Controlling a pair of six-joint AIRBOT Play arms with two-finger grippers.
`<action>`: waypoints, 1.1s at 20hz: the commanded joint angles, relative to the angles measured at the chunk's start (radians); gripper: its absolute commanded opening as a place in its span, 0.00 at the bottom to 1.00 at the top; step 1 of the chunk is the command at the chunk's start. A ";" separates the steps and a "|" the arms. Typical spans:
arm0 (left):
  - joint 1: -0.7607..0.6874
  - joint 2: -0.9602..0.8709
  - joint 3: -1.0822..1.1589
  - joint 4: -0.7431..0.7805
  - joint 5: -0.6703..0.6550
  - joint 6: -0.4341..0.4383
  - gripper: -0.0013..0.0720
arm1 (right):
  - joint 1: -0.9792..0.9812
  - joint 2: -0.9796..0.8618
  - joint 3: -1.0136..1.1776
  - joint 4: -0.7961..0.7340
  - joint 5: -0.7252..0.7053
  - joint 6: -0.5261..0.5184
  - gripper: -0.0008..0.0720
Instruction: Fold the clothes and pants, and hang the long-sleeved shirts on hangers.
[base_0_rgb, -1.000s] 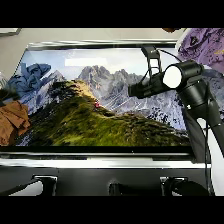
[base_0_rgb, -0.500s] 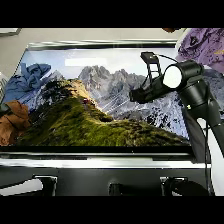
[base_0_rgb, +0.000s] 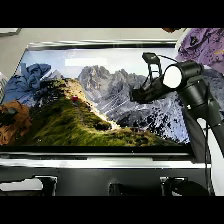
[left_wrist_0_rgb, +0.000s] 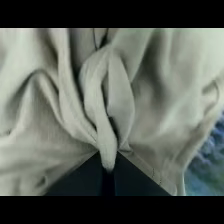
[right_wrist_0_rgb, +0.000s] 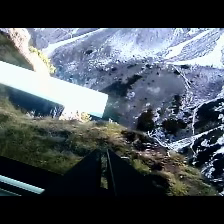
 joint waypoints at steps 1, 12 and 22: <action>-0.077 0.078 0.003 -0.037 -0.109 -0.003 0.03 | 0.001 0.001 0.000 -0.013 -0.017 0.003 0.14; -0.969 0.228 0.003 -0.531 0.156 -0.096 0.03 | 0.001 0.001 0.000 -0.251 0.147 -0.097 0.14; -1.056 0.080 0.006 -0.605 0.188 -0.187 0.87 | -0.077 -0.001 0.000 -0.286 0.080 -0.053 0.56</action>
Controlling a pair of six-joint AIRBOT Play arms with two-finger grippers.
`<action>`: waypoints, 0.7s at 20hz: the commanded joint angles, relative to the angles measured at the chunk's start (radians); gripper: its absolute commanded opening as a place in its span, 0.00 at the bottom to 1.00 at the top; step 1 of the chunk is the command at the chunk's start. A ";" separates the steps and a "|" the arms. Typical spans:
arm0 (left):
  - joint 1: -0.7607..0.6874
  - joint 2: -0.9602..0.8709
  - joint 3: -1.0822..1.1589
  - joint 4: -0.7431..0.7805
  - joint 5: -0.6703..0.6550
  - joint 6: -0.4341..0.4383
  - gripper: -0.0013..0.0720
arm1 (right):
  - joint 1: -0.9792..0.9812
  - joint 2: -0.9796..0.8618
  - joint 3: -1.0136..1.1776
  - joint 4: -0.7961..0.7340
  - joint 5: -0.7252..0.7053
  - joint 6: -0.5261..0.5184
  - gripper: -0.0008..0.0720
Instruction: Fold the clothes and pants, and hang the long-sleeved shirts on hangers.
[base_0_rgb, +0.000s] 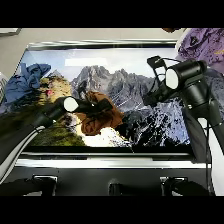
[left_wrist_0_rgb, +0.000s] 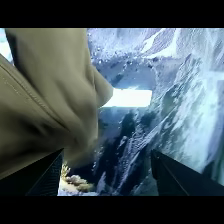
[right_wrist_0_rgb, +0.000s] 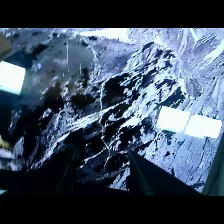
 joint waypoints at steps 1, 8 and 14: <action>0.120 0.050 0.002 -0.007 -0.085 0.057 0.86 | -0.127 -0.006 0.000 0.040 -0.076 0.080 0.60; 0.500 0.185 0.002 0.000 -0.200 0.194 0.86 | -0.503 -0.223 -0.154 0.938 -0.216 -0.147 0.60; 0.599 0.185 0.002 0.001 -0.224 0.203 0.86 | -0.312 -0.457 -0.177 1.015 -0.254 -0.250 0.70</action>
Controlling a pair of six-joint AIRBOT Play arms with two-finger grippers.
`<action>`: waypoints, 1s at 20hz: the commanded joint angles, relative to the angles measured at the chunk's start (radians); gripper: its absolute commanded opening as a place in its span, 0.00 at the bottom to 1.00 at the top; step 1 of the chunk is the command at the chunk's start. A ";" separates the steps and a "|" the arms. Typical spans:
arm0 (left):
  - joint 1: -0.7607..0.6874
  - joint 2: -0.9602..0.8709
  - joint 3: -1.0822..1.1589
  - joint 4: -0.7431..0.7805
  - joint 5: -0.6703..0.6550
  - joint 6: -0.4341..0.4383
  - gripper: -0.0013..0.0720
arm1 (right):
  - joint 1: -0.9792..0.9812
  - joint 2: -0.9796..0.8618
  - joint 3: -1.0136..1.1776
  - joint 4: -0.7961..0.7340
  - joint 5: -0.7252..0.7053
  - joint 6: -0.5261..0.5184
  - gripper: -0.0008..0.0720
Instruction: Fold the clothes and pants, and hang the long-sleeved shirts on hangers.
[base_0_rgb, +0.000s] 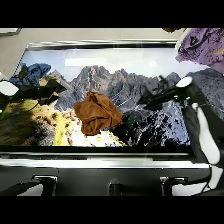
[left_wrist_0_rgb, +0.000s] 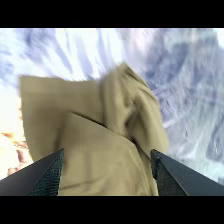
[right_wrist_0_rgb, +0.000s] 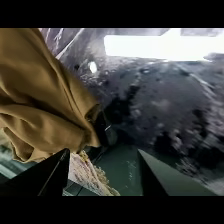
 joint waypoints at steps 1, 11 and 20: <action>0.051 0.005 0.000 0.000 -0.015 0.038 0.86 | 0.100 -0.123 -0.013 0.095 -0.050 -0.059 0.70; 0.055 0.002 0.000 0.034 -0.017 0.070 0.86 | 0.203 -0.191 -0.013 0.096 -0.141 -0.039 0.54; 0.051 -0.182 -0.036 0.023 -0.003 0.071 0.86 | 0.201 -0.168 -0.013 0.084 -0.125 -0.039 0.05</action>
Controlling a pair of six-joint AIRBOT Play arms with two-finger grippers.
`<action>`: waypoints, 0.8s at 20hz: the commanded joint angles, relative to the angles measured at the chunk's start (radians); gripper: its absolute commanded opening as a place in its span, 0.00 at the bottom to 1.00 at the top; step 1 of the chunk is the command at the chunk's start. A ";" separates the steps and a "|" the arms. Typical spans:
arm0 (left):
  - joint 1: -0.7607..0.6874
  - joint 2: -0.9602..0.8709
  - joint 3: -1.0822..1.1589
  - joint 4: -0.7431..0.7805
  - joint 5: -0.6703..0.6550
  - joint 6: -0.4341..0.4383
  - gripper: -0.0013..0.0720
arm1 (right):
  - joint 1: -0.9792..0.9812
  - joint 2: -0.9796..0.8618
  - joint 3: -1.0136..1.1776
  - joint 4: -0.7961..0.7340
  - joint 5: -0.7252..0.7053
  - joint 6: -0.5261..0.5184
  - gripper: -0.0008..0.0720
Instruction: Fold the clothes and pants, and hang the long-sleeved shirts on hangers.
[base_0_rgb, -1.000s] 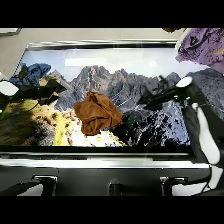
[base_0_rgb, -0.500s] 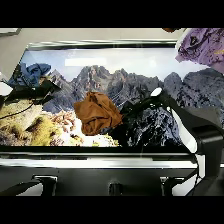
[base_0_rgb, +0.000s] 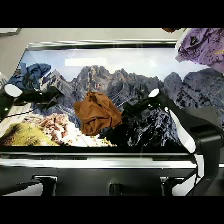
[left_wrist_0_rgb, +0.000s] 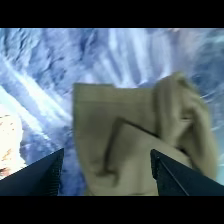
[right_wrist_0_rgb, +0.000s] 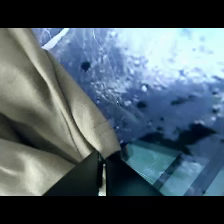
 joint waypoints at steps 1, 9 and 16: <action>-0.007 -0.108 -0.008 -0.025 0.019 0.000 0.86 | 0.000 0.022 0.000 -0.014 0.011 0.004 0.05; -0.080 -0.273 -0.008 -0.093 0.105 0.038 0.84 | 0.000 0.061 0.001 -0.057 0.004 0.052 0.05; -0.097 -0.304 0.028 -0.185 0.131 0.052 0.04 | 0.000 0.119 0.021 -0.122 -0.011 0.056 0.05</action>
